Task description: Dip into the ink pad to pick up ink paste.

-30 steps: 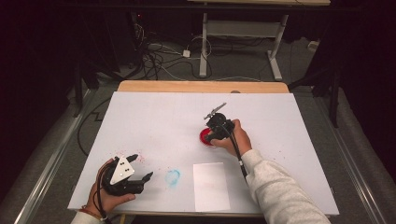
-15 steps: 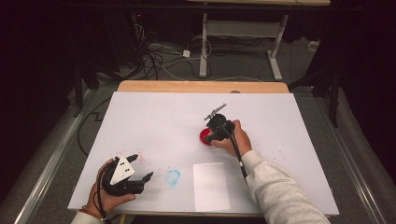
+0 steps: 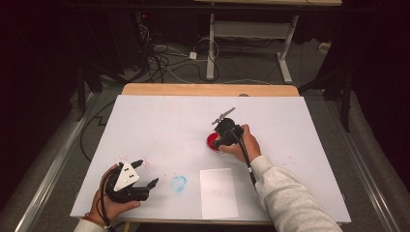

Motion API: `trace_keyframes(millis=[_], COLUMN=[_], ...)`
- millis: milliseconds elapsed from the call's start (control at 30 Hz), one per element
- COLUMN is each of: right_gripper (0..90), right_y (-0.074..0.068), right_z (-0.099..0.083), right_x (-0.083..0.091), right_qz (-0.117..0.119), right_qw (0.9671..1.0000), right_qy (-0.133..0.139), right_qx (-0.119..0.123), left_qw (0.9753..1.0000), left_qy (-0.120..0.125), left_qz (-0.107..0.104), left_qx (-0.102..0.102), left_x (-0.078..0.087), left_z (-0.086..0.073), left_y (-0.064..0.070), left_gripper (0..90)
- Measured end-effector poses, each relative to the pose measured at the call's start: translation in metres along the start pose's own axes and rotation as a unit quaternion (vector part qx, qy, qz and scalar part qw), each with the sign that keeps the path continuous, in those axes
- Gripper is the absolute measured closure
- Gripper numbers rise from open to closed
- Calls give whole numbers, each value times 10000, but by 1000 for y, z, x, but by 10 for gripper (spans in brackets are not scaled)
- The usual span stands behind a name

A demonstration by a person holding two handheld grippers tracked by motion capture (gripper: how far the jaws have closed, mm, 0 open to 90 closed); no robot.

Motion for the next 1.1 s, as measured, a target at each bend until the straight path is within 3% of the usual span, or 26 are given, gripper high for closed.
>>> trace_keyframes(millis=[1100], right_gripper=[556], right_y=[-1], right_z=[0], right_x=[0], right_qz=[-60], right_qw=[9999], right_qy=[-42], right_qx=[89], left_qw=[10000], left_qy=[11], left_qz=[-2], left_qx=[67], left_x=[1], left_z=[-2], left_y=[-3], left_gripper=[214])
Point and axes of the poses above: each handheld gripper's, and its own axes: x roughly backward along the jaws, z roughly out of its top, y roughly to its right, the point moved 8 cm from there along -x, roughly forward along the jaws, and after that the axes turned 4 degrees about y, right-handed, at the moved point
